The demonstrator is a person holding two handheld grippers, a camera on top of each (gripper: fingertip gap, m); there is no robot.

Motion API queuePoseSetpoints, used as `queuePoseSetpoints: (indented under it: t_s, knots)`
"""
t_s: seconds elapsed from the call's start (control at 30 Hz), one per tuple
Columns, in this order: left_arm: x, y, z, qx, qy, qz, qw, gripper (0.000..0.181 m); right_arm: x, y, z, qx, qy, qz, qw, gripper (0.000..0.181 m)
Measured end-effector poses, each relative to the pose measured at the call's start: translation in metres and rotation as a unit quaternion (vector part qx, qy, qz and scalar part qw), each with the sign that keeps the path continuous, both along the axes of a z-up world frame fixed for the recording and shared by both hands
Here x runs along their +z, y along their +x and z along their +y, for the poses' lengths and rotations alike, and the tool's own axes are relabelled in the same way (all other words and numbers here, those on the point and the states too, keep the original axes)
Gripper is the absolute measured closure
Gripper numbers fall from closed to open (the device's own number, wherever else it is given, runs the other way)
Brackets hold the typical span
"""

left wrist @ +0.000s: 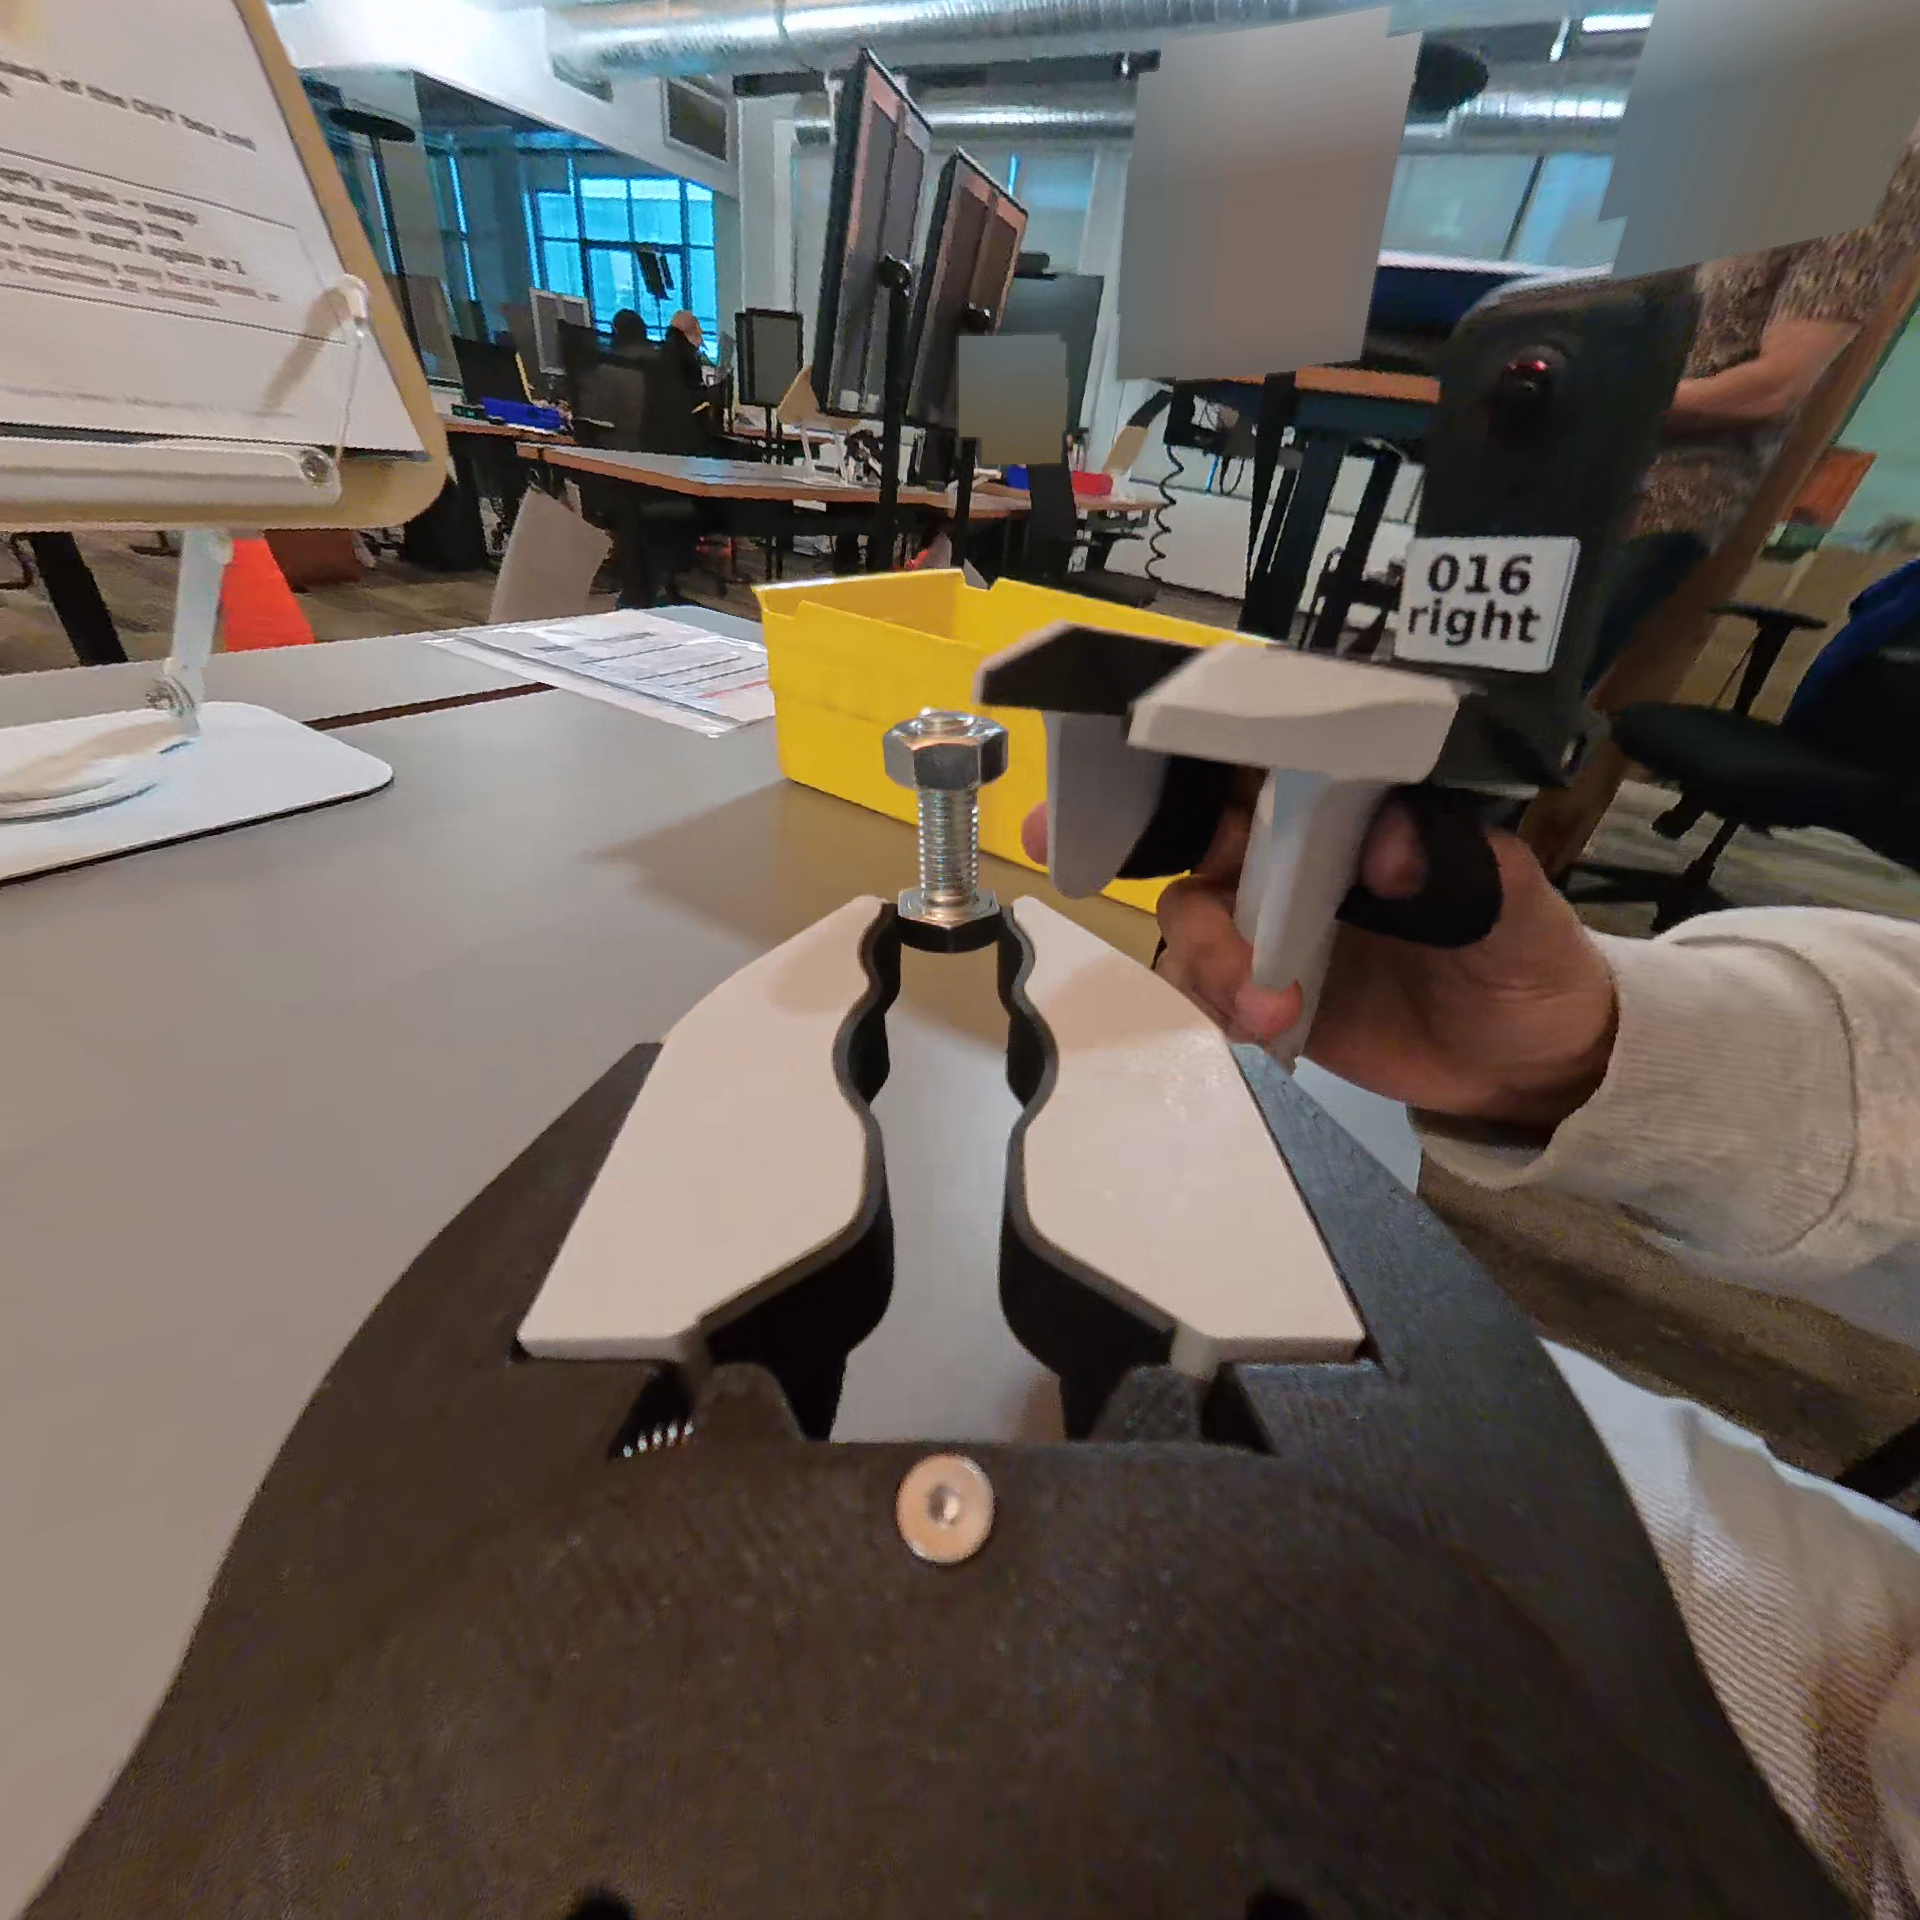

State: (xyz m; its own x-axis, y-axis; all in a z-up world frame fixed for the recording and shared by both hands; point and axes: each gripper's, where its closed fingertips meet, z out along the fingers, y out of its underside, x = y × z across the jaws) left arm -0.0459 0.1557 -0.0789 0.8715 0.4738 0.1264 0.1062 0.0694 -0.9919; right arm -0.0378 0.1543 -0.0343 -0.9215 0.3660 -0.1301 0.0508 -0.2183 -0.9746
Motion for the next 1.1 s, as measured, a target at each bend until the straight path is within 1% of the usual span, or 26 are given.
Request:
queuePoseSetpoints:
  t_s: [0.2, 0.47, 0.67, 0.73, 0.9, 1.0, 1.1]
  knots:
    - [0.005, -0.002, -0.002, -0.007, 0.031, -0.017, 0.999, 0.163, -0.01, -0.001, -0.007, -0.023, 0.058, 0.034, 0.997, 0.154]
    - [0.0, 0.004, 0.008, -0.026, 0.019, -0.015, 0.999, 0.163, -0.006, -0.006, 0.002, -0.03, 0.021, 0.005, 0.999, 0.153]
    - [-0.002, 0.009, 0.016, -0.037, 0.008, -0.008, 0.999, 0.163, -0.009, -0.007, 0.002, -0.035, 0.033, 0.005, 0.999, 0.153]
    - [-0.001, 0.008, 0.015, -0.036, 0.012, -0.011, 0.999, 0.163, -0.01, -0.008, 0.004, -0.043, 0.037, 0.006, 0.998, 0.154]
    - [0.003, 0.007, 0.014, -0.037, 0.023, -0.015, 0.999, 0.163, -0.007, -0.012, 0.014, -0.055, 0.016, -0.006, 0.998, 0.154]
    - [0.003, 0.007, 0.015, -0.037, 0.026, -0.013, 0.999, 0.163, -0.007, -0.007, 0.01, -0.046, 0.026, 0.007, 0.999, 0.154]
    - [0.006, 0.008, 0.014, -0.037, 0.034, -0.008, 0.999, 0.163, -0.01, -0.006, 0.006, -0.042, 0.027, 0.003, 0.999, 0.154]
